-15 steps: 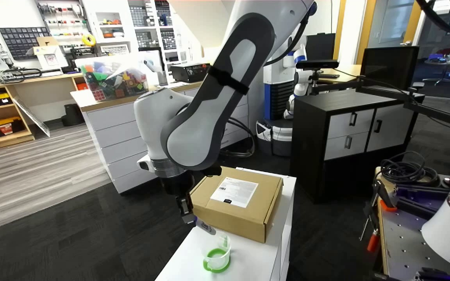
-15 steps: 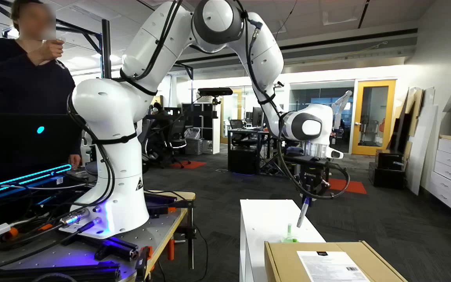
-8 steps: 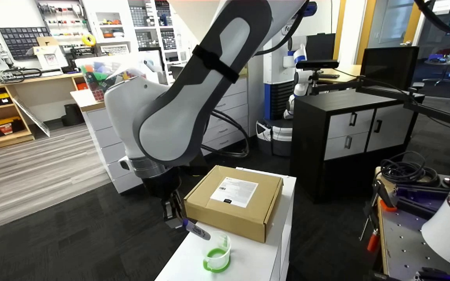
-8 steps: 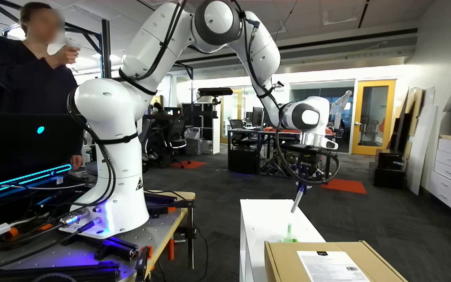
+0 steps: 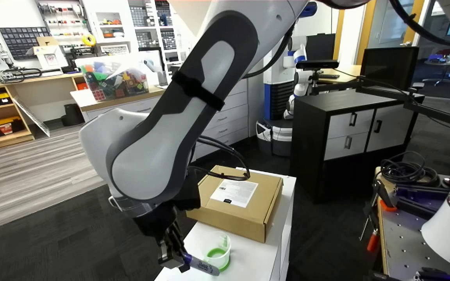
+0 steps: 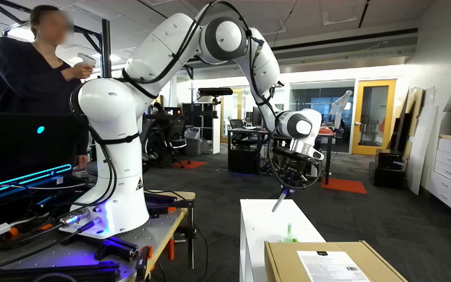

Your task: Pick the marker from the cup and put it on the table

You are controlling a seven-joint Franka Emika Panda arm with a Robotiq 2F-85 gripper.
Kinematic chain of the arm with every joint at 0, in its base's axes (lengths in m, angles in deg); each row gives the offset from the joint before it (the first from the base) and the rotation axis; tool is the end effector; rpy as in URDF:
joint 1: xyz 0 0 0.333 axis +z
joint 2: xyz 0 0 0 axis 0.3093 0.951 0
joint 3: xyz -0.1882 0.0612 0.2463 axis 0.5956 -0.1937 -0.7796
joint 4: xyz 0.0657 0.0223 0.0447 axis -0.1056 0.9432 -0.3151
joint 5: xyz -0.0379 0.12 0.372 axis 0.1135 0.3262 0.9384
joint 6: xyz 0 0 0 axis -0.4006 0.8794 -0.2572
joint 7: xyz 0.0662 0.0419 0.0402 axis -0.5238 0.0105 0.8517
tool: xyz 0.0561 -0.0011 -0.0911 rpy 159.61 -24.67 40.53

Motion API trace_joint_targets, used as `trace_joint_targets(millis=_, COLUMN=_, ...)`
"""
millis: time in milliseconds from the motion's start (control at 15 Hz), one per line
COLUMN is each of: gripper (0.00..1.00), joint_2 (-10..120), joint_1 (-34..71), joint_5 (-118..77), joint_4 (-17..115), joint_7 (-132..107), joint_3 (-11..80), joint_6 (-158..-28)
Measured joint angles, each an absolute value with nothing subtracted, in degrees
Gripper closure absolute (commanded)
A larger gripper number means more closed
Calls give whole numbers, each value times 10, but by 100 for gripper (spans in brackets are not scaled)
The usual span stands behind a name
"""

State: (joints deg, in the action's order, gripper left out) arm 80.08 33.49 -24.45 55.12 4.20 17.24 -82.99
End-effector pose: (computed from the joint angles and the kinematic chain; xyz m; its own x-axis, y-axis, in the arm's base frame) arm 0.5712 0.2935 0.1597 0.7075 0.6738 -0.2133 0.6661 -0.7366 -0.1173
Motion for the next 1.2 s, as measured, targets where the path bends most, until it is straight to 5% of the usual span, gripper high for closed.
trace_joint_targets(millis=800, gripper=93, joint_2=947, joint_1=359, joint_5=-234, joint_4=442, joint_7=39, joint_3=165, joint_6=-799)
trace_joint_targets(millis=867, gripper=52, joint_2=957, joint_1=359, joint_5=-234, joint_4=434, joint_7=39, joint_3=165, joint_6=-795)
trace_joint_targets(millis=1200, gripper=27, joint_2=995, joint_1=360, joint_5=-234, joint_4=392, joint_7=39, joint_3=164, joint_6=-772)
